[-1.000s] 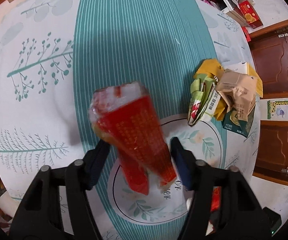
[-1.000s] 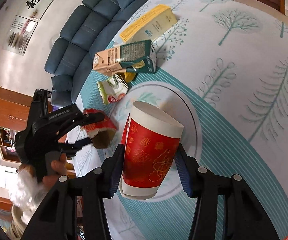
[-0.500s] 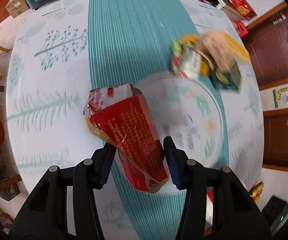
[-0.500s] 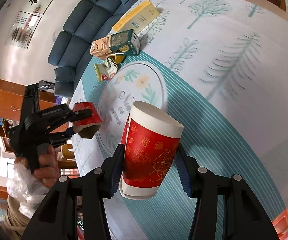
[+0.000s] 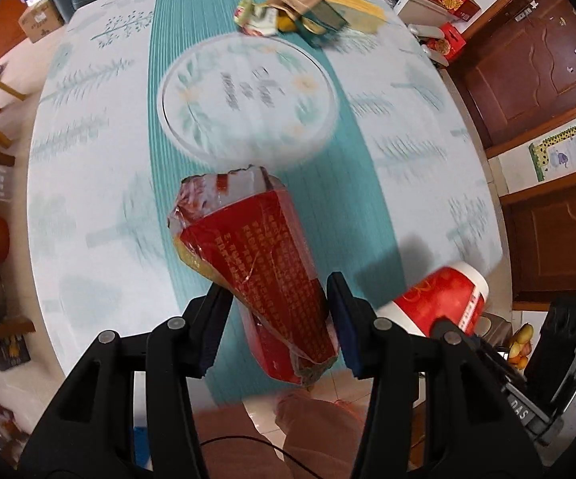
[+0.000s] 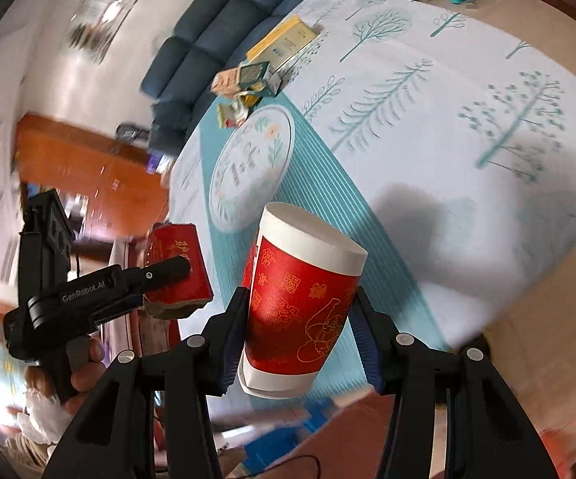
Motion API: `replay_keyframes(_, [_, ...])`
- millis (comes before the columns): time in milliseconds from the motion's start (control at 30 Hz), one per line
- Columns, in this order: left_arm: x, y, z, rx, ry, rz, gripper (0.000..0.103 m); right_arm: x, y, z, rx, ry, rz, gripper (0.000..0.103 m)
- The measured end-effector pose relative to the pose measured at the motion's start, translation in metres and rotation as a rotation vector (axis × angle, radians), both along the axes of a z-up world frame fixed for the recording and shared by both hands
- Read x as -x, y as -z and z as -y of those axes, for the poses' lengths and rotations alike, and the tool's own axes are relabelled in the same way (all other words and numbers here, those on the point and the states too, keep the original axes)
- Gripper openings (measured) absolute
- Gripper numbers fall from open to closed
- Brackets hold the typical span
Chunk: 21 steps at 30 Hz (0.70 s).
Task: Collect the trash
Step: 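Lift the red cup and red wrapper and carry both over the bin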
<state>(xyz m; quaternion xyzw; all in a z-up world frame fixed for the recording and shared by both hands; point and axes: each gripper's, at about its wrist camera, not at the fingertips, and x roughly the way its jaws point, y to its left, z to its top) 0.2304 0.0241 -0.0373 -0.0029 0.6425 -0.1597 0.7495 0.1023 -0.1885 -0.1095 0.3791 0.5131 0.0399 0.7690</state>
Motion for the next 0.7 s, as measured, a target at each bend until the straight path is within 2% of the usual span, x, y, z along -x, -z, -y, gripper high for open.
replay_keyframes(200, [0.106, -0.009, 0.030, 0.008, -0.035, -0.013, 0.045, 0.072, -0.009, 0.033, 0.010, -0.102, 0.002, 0.049])
replay_keyframes(367, [0.166, -0.007, 0.049, -0.026, -0.013, -0.030, 0.045, 0.117, -0.001, 0.054, -0.008, -0.119, -0.032, 0.049])
replay_keyframes(567, [0.203, 0.004, 0.064, -0.066, 0.039, -0.048, 0.045, 0.159, 0.023, 0.061, -0.010, -0.133, -0.088, 0.049])
replay_keyframes(700, [0.218, 0.027, 0.069, -0.100, 0.067, -0.069, 0.045, 0.177, 0.051, 0.062, -0.011, -0.123, -0.141, 0.049])
